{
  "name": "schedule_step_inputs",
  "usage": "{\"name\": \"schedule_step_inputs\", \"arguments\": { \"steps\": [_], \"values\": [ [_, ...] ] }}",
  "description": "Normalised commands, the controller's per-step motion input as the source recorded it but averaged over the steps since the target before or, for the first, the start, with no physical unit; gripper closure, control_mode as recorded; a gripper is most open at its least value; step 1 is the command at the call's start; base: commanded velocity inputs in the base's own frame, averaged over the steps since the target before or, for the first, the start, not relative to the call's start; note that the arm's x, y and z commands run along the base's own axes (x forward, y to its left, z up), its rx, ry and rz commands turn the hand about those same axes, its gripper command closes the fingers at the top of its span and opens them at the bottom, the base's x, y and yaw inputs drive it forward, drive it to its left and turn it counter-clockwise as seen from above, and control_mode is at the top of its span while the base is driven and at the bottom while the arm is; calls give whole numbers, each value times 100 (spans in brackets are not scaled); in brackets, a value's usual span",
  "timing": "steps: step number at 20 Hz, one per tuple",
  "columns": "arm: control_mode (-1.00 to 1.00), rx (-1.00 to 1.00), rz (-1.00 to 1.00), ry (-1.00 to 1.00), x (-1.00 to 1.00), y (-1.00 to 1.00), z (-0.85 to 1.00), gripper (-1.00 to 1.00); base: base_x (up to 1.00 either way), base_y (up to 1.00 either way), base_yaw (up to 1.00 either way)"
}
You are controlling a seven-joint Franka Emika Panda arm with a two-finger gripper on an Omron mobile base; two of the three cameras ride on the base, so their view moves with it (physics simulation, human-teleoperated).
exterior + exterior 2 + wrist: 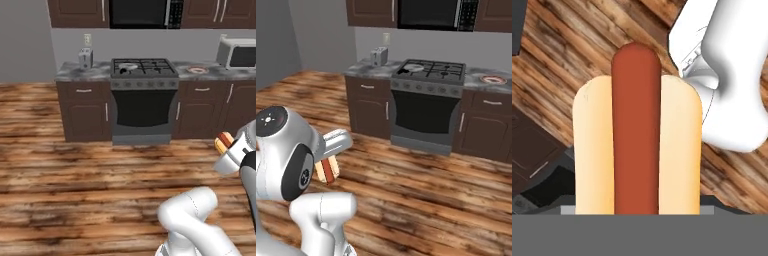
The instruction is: Place the cold items (lime and eggplant) from the fridge in one tupperware on the dining counter. Place the warm items (hot dog and kebab skewer) in the stove area in another tupperware.
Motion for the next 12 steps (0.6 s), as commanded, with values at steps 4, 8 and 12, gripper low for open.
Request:
{"name": "schedule_step_inputs", "arguments": {
  "steps": [4,8,12],
  "values": [
    [100,0,0,0,0,0,0,100,-60,-30,-6],
    [100,0,0,0,0,0,0,100,-70,-79,12],
    [100,0,0,0,0,0,0,100,-89,-76,17]
  ]
}}
